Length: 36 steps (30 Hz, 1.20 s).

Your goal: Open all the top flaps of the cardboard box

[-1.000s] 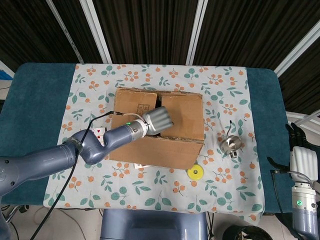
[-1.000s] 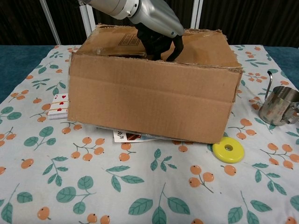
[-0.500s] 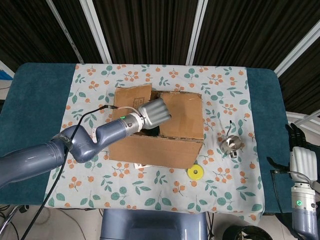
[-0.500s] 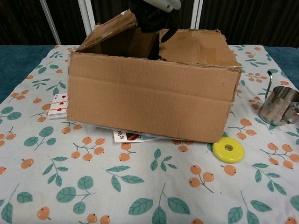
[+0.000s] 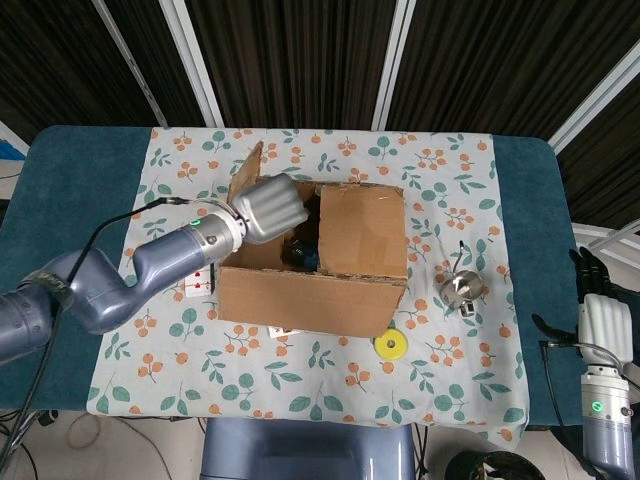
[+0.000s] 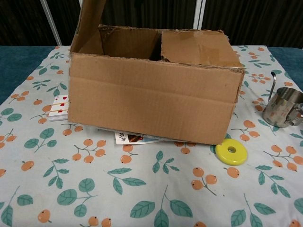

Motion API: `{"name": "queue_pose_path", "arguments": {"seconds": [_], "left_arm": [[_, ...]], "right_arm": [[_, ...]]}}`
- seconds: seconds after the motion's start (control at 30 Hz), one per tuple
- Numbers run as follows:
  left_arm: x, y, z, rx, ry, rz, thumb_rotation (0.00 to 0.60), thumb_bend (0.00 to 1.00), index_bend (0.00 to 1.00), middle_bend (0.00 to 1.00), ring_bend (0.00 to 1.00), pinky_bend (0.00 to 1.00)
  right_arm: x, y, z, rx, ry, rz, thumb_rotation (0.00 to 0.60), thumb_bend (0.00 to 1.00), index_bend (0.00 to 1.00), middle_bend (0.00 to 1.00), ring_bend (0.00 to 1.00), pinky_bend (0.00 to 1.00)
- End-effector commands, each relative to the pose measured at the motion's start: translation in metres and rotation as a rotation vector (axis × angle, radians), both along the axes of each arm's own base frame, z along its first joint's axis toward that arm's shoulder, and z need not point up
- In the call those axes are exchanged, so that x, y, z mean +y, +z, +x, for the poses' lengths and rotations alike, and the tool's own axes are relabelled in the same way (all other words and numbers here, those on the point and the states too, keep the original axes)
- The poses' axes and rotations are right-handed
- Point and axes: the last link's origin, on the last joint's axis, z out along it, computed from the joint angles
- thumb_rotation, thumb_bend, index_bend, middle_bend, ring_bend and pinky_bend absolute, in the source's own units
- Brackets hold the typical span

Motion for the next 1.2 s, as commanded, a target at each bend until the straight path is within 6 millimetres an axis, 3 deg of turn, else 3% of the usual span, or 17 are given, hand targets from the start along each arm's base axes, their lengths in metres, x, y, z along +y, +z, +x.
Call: {"name": "queue_pose_path", "arguments": {"seconds": [0.03, 0.2, 0.37, 0.83, 0.93, 0.97, 1.03, 1.1, 1.2], "left_arm": [[-0.006, 0.020, -0.013, -0.007, 0.025, 0.032, 0.600, 1.00, 0.41, 0.70, 0.52, 0.52], [-0.016, 0.047, -0.037, -0.003, 0.071, 0.076, 0.600, 1.00, 0.41, 0.70, 0.52, 0.52], [-0.032, 0.065, -0.073, 0.009, 0.145, 0.101, 0.600, 1.00, 0.41, 0.70, 0.52, 0.52], [-0.059, 0.085, -0.178, 0.008, 0.377, 0.169, 0.600, 1.00, 0.39, 0.68, 0.51, 0.52], [-0.064, 0.085, -0.197, -0.056, 0.431, 0.193, 0.600, 0.86, 0.36, 0.63, 0.46, 0.50], [-0.066, 0.084, -0.203, -0.090, 0.446, 0.204, 0.600, 0.76, 0.33, 0.58, 0.42, 0.47], [-0.071, 0.082, -0.213, -0.178, 0.475, 0.232, 0.600, 0.57, 0.25, 0.46, 0.32, 0.37], [-0.083, 0.076, -0.225, -0.315, 0.519, 0.262, 0.600, 0.40, 0.14, 0.28, 0.18, 0.23], [-0.104, 0.067, -0.243, -0.480, 0.561, 0.310, 0.600, 0.31, 0.02, 0.08, 0.03, 0.08]], "right_arm": [[0.000, -0.002, 0.001, -0.001, 0.004, 0.007, 0.600, 0.22, 0.00, 0.00, 0.00, 0.23], [0.001, -0.002, 0.002, -0.003, 0.003, 0.005, 0.600, 0.22, 0.00, 0.00, 0.00, 0.23], [0.001, -0.001, 0.001, -0.012, -0.004, 0.001, 0.600, 0.22, 0.00, 0.00, 0.00, 0.23], [0.001, -0.001, 0.001, -0.018, -0.018, 0.000, 0.600, 0.22, 0.00, 0.00, 0.00, 0.23], [0.001, 0.000, 0.000, -0.010, -0.023, 0.004, 0.600, 0.22, 0.00, 0.00, 0.00, 0.23], [0.001, 0.000, 0.000, -0.007, -0.024, 0.002, 0.600, 0.22, 0.00, 0.00, 0.00, 0.23], [0.001, 0.001, 0.000, -0.003, -0.024, -0.002, 0.600, 0.22, 0.00, 0.00, 0.00, 0.23], [0.000, 0.003, 0.001, 0.008, -0.023, -0.005, 0.600, 0.22, 0.00, 0.00, 0.00, 0.23], [-0.001, 0.005, 0.004, 0.022, -0.017, -0.003, 0.600, 0.22, 0.00, 0.00, 0.00, 0.23]]}}
